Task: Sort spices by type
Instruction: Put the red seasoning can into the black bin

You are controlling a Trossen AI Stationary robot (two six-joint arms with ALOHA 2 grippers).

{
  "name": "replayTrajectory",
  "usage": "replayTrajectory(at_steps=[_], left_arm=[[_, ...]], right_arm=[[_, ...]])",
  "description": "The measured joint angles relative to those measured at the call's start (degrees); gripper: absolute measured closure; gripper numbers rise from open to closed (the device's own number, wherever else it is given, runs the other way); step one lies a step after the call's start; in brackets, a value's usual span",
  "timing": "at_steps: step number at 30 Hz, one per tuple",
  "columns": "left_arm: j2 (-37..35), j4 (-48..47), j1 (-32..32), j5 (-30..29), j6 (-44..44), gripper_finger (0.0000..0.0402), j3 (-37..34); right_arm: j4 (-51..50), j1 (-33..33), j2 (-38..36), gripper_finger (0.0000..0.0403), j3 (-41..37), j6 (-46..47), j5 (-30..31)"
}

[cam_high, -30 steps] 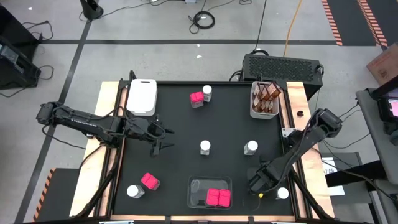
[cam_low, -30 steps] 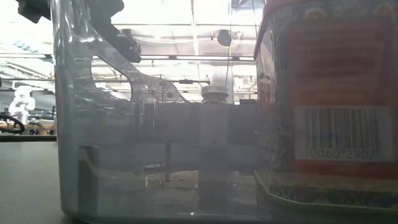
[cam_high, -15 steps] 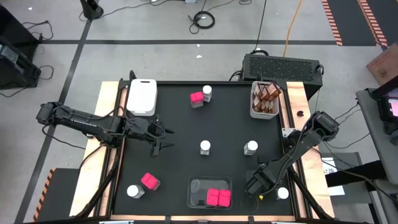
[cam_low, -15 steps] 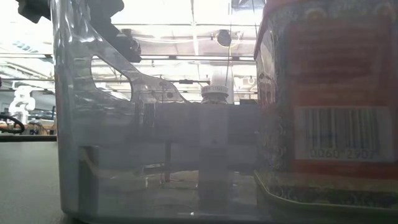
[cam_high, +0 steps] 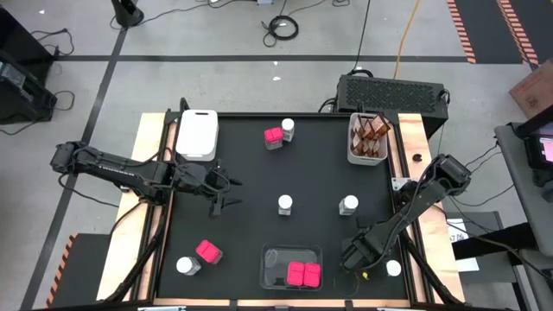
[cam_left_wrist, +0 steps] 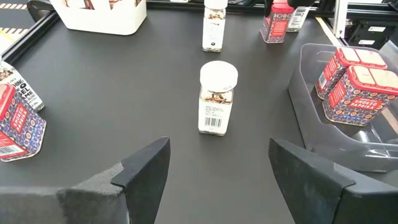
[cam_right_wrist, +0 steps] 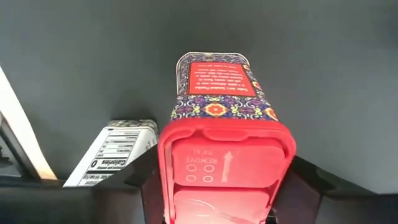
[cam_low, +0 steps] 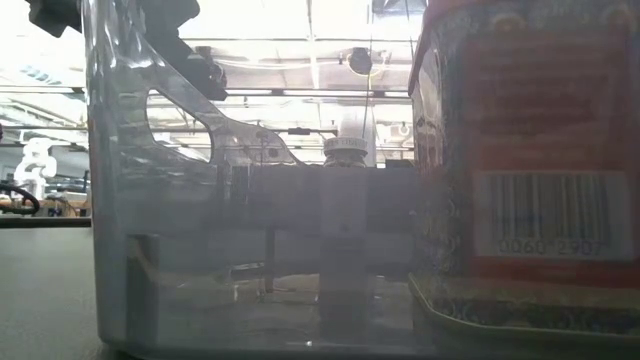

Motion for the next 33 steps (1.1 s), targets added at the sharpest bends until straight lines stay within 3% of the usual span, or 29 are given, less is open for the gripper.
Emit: replayTrajectory(at_steps=[18,33], left_arm=[[0.01,0.01,0.00,0.00,-0.02,0.0125,0.00],[0.00,0.02,0.01,-0.02,-0.02,0.0125,0.00]], right_arm=[[-0.17,-3.51,-0.02,0.0191,0.87,-5.24,-1.24],[-8.25,-9.15,-0.02,0.0197,16.30,-9.62,-0.30]])
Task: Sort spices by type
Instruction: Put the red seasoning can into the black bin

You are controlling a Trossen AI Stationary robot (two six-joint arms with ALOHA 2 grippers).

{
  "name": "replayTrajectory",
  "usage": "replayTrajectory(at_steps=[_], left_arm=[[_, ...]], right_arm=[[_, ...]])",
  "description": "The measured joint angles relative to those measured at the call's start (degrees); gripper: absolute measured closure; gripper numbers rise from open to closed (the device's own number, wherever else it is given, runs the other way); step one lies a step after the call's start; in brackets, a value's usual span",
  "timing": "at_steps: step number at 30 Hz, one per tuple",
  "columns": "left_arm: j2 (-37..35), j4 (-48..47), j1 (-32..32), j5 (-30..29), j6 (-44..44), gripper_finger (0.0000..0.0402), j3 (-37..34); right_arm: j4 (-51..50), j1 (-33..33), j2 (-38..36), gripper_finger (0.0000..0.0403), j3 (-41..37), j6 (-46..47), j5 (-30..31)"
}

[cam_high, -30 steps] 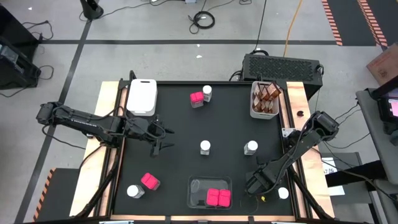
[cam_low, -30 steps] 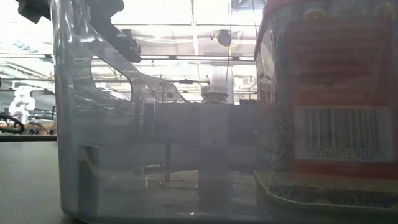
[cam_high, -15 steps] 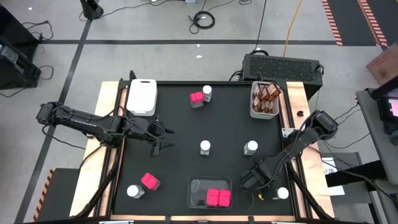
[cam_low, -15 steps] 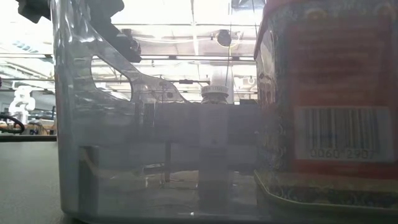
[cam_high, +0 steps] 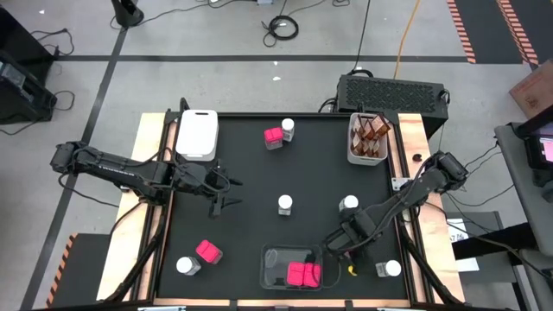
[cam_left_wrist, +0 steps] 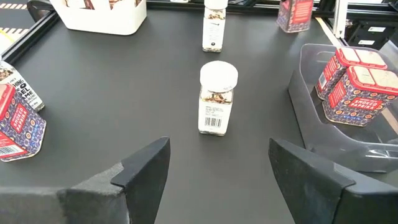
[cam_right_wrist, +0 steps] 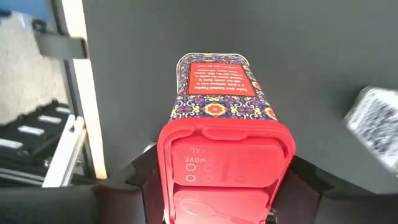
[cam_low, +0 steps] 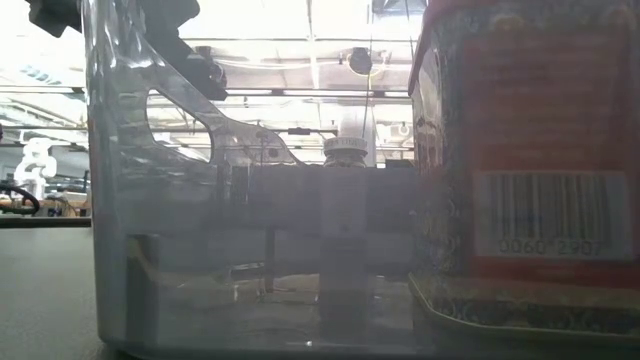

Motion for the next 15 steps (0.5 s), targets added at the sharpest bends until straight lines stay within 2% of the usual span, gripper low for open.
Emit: replayTrajectory(at_steps=[4,7,15], left_arm=[[0.01,0.00,-0.01,0.00,-0.01,0.0125,0.00],[0.01,0.01,-0.01,0.00,-0.02,0.0125,0.00],[0.00,0.04,-0.01,0.00,-0.20,0.0125,0.00]], right_arm=[[0.09,-1.25,-0.02,0.0197,4.33,-2.16,3.66],[0.62,-2.27,-0.04,0.0197,6.66,-6.16,4.06],[3.67,-4.83,-0.04,0.0197,9.38,-22.73,10.67]])
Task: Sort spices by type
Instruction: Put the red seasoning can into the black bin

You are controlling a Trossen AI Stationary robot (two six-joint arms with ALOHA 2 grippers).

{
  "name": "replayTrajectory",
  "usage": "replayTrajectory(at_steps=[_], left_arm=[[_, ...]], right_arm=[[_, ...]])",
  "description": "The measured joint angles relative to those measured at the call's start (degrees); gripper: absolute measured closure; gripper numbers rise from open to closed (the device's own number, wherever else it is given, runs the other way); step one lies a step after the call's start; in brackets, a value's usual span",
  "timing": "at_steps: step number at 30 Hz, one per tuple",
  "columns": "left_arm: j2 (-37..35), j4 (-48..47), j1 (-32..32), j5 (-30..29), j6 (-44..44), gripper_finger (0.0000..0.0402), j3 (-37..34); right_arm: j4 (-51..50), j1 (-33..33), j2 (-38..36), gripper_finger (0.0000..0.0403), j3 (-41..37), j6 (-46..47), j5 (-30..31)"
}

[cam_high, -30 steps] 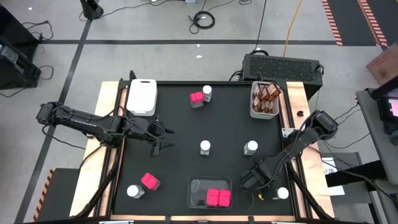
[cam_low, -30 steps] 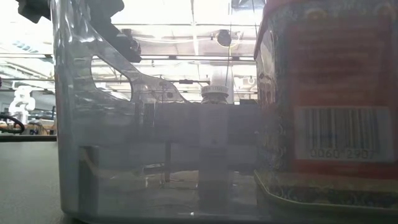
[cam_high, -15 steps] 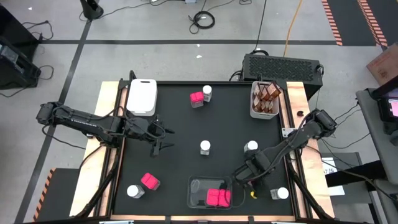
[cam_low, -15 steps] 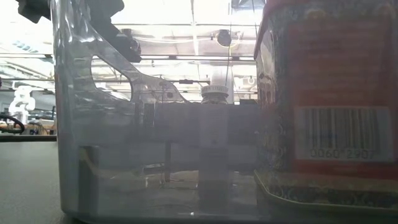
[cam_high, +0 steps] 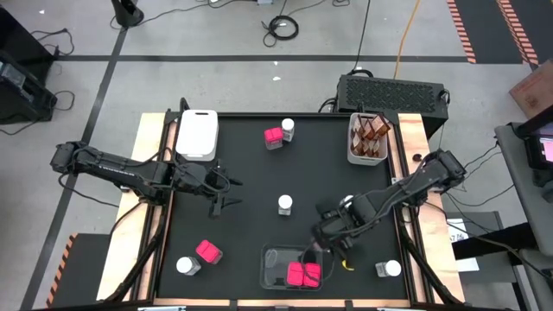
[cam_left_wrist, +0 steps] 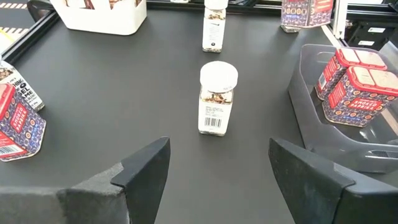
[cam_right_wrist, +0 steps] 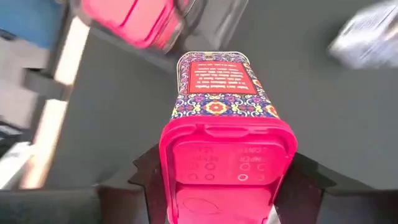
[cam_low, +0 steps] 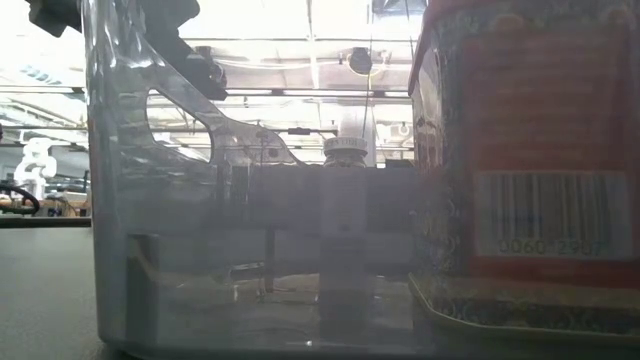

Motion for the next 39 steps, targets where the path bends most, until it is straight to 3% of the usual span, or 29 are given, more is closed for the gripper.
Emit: replayTrajectory(at_steps=[12,25,29,39], left_arm=[[0.01,0.59,0.00,0.00,-0.37,0.0125,0.00],[0.02,0.63,0.01,-0.02,-1.20,0.0125,0.00],[0.01,0.61,0.01,-0.02,-1.26,0.0125,0.00],[0.00,0.57,0.00,-0.02,-1.24,0.0125,0.00]], right_arm=[[21.85,-0.69,0.00,0.0197,0.00,-32.29,11.09],[38.85,-0.97,3.58,0.0196,0.04,-49.88,10.77],[37.04,-0.63,8.28,0.0196,3.03,-52.55,10.71],[18.71,1.96,22.56,0.0196,24.87,-53.74,8.12]])
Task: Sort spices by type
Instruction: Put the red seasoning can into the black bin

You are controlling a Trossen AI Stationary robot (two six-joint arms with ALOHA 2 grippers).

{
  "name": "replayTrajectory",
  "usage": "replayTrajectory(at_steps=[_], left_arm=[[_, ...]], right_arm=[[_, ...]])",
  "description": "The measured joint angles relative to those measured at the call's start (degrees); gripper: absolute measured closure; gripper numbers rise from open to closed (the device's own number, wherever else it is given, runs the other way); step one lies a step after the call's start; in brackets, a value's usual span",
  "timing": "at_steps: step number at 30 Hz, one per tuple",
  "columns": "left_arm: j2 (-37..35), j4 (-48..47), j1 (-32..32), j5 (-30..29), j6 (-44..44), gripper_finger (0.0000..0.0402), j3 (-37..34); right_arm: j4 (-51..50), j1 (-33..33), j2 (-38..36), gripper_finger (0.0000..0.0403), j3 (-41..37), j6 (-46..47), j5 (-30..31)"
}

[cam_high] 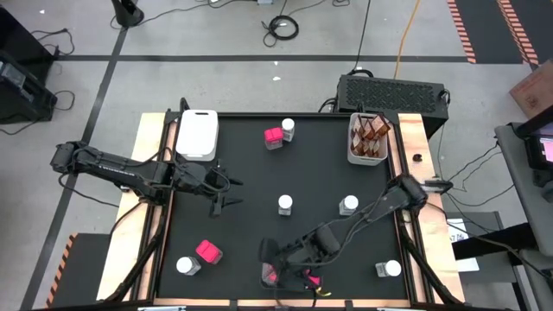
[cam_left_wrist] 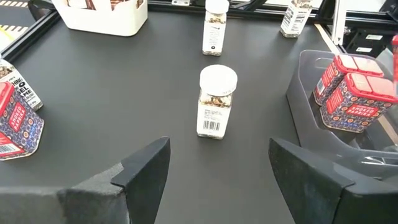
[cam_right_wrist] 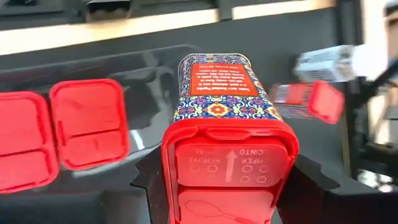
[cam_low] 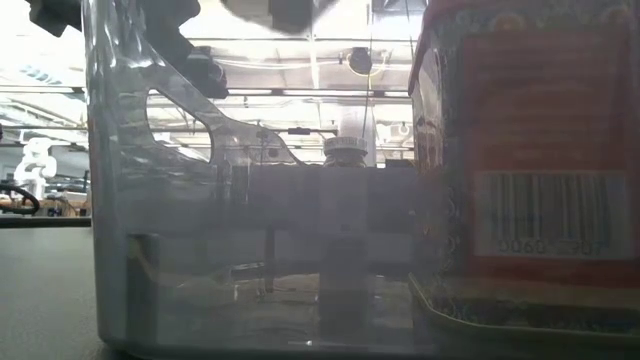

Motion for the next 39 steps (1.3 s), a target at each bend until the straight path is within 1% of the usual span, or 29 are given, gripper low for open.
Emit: replayTrajectory(at_steps=[3,6,15,28,39], left_arm=[[0.02,-0.09,0.00,-0.18,0.02,0.0125,0.00],[0.01,-0.10,-0.01,-0.26,0.02,0.0125,0.00],[0.00,-0.22,-0.01,-0.30,0.04,0.0125,0.01],[0.01,-0.17,0.00,-0.33,0.09,0.0125,0.01],[0.02,-0.17,-0.01,-0.33,0.09,0.0125,0.00]], right_arm=[[-4.26,-0.05,3.19,0.0196,4.19,0.01,-0.27],[-6.72,-0.07,5.27,0.0196,5.72,-0.79,-0.17],[-8.24,-0.21,8.71,0.0196,5.80,-1.57,-0.14],[-9.54,-0.33,10.95,0.0196,5.80,-1.36,-0.08],[-7.65,-0.31,11.50,0.0168,5.80,-1.39,-0.30]])
